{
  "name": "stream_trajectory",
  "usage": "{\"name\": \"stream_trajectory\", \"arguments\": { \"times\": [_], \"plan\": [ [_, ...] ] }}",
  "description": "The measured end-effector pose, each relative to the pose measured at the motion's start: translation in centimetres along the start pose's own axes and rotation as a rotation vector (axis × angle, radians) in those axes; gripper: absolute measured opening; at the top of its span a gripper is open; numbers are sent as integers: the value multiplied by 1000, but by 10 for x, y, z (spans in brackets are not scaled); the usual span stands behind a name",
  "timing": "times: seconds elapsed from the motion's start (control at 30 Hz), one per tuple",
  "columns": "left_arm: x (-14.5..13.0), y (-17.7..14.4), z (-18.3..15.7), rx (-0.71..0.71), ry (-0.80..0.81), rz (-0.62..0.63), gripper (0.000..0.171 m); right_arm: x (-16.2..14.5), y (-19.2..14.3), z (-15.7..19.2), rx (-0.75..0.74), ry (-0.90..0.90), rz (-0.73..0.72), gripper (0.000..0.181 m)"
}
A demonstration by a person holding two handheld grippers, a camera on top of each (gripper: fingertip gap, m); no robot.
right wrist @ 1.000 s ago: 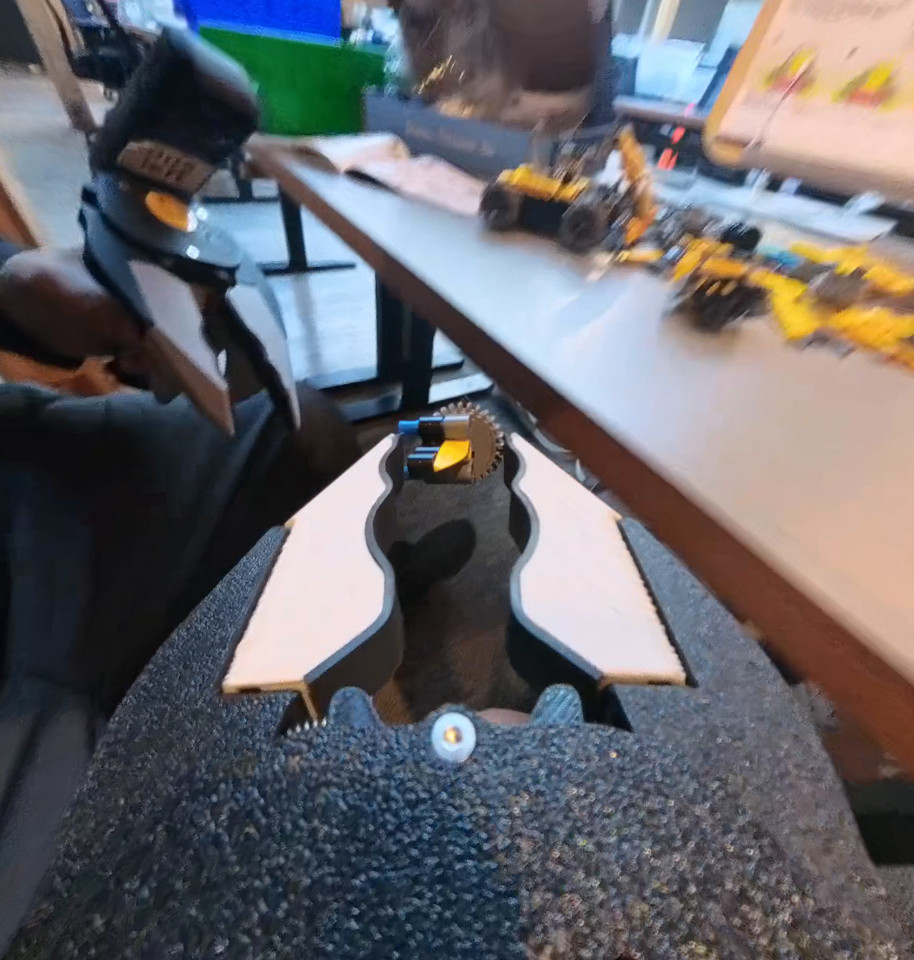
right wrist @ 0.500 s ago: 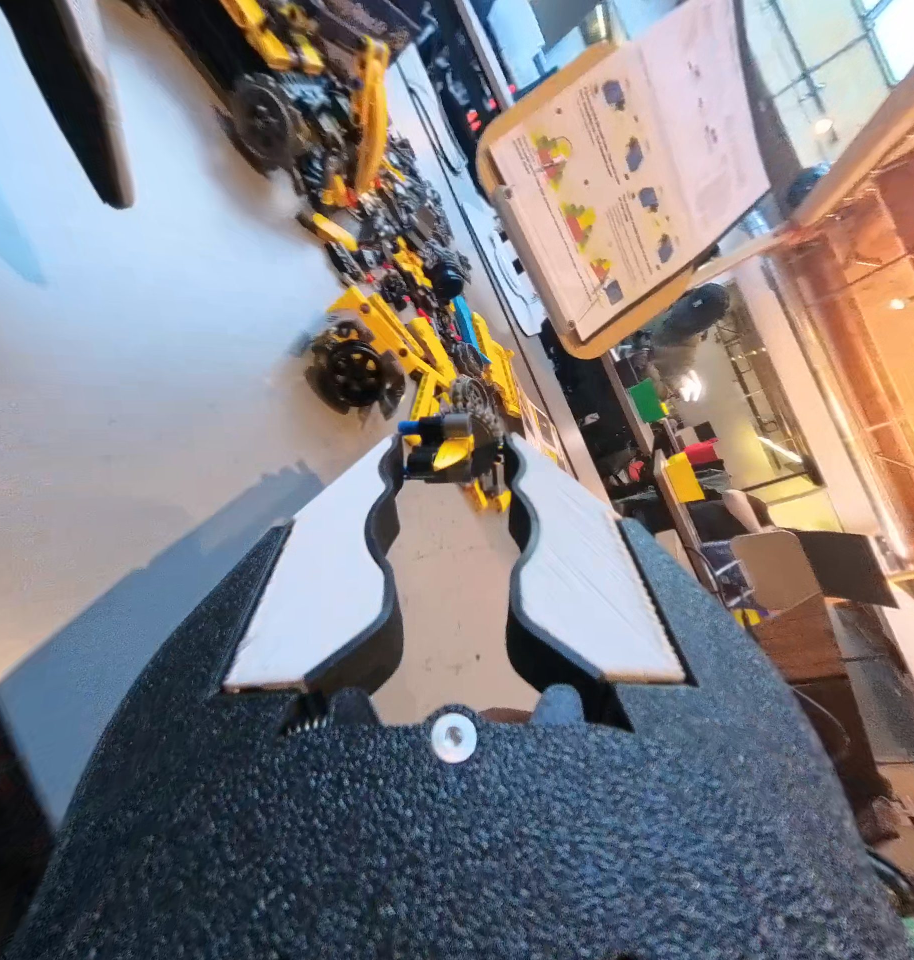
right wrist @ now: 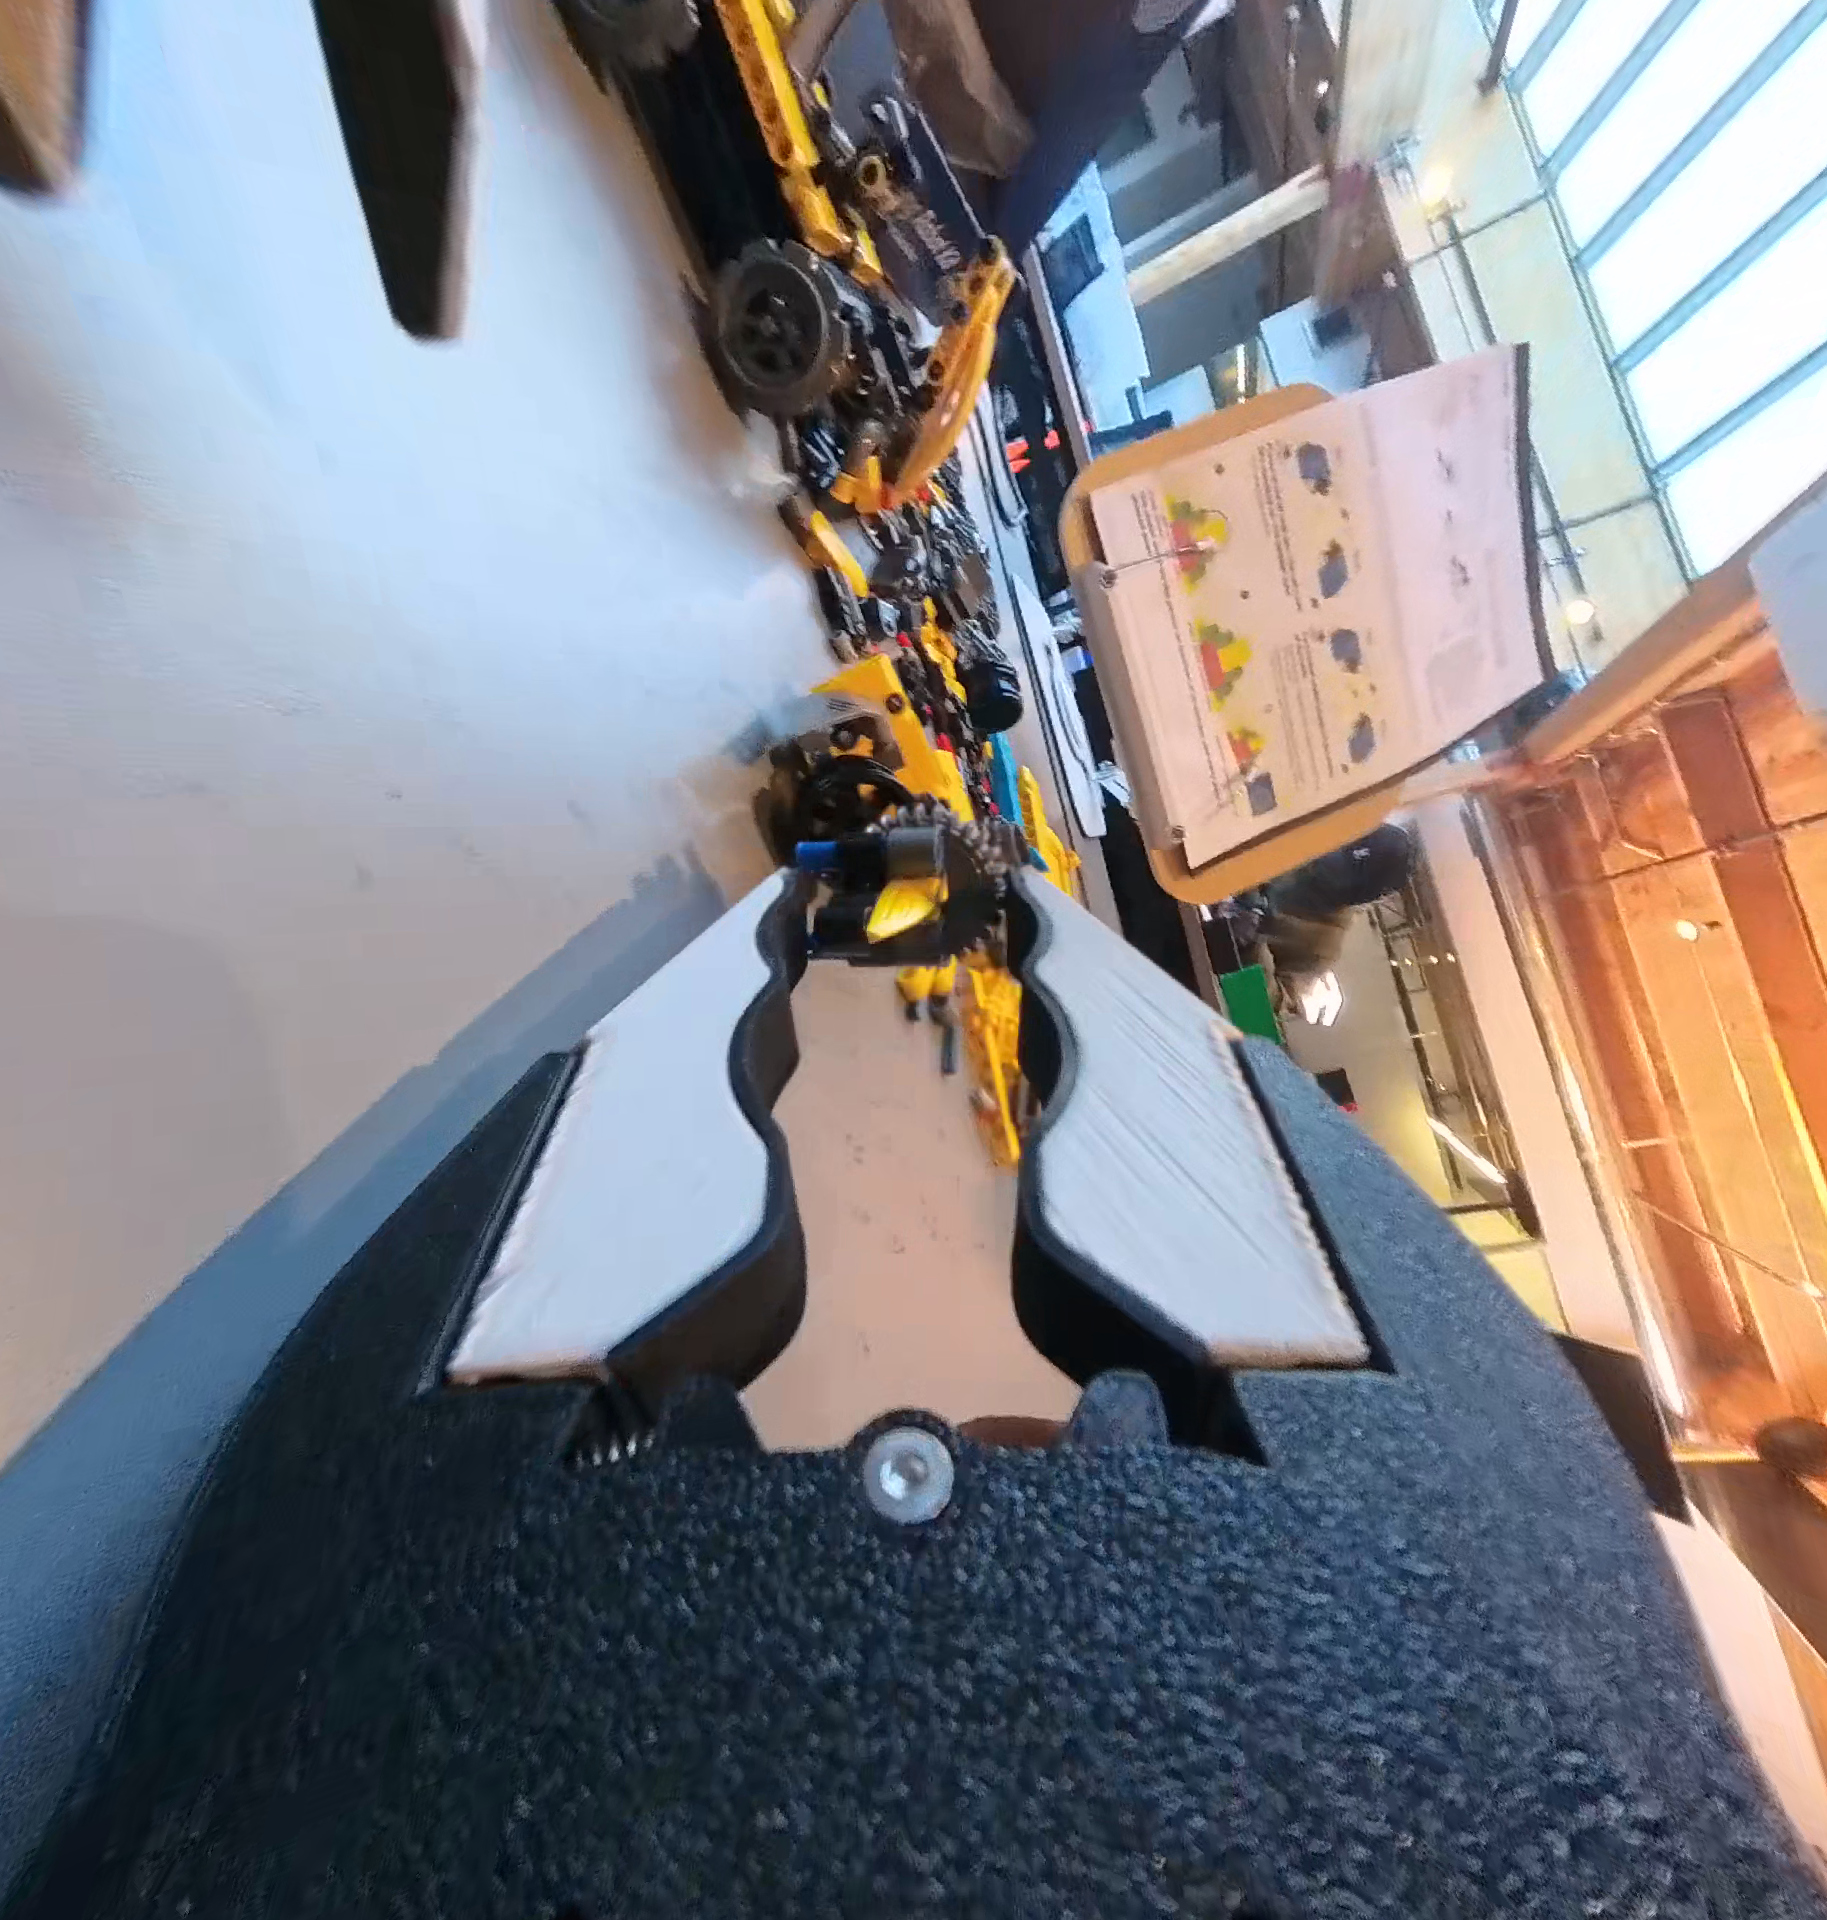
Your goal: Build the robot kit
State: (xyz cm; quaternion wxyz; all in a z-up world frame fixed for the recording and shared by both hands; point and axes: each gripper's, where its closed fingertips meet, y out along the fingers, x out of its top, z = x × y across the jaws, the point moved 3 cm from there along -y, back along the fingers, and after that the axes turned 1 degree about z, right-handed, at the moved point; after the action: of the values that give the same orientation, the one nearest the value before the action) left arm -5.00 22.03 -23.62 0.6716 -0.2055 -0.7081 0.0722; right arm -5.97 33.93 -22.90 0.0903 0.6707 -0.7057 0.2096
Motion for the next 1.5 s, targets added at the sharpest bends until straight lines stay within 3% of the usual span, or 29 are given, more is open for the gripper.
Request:
{"name": "stream_trajectory", "arguments": {
  "times": [0.13, 0.23, 0.4, 0.5, 0.7, 0.97, 1.1, 1.2, 1.33, 1.5],
  "plan": [
    [-10, -15, -12, -8, 42, 29, 33, -2, 5, 2, 24, 9, 15, 38],
    [5, -16, -6, -9, 64, -3, 33, 0, 9, 5, 31, -3, 15, 38],
    [28, -1, 20, -75, -67, -16, 38, 3, 9, 6, 36, -16, 1, 38],
    [31, 15, 33, -110, -112, 52, 43, 7, 6, 4, 40, 9, -35, 38],
    [57, 33, 43, -317, -120, 114, 41, 19, -5, 2, 69, 63, -148, 38],
    [89, 48, 36, -907, -302, 124, 37, 36, -30, -28, 147, 399, -447, 38],
    [93, 49, 44, -967, -353, 110, 40, 29, -35, -52, 91, 520, -550, 37],
    [106, 42, 47, -1057, -484, 81, 39, 28, -36, -56, 64, 499, -559, 37],
    [109, 40, 37, -1167, -653, 186, 38, 37, -31, -38, 102, 365, -534, 38],
    [93, 39, 31, -1098, -659, 268, 26, 47, -30, -26, 99, 256, -528, 38]
  ]
}}
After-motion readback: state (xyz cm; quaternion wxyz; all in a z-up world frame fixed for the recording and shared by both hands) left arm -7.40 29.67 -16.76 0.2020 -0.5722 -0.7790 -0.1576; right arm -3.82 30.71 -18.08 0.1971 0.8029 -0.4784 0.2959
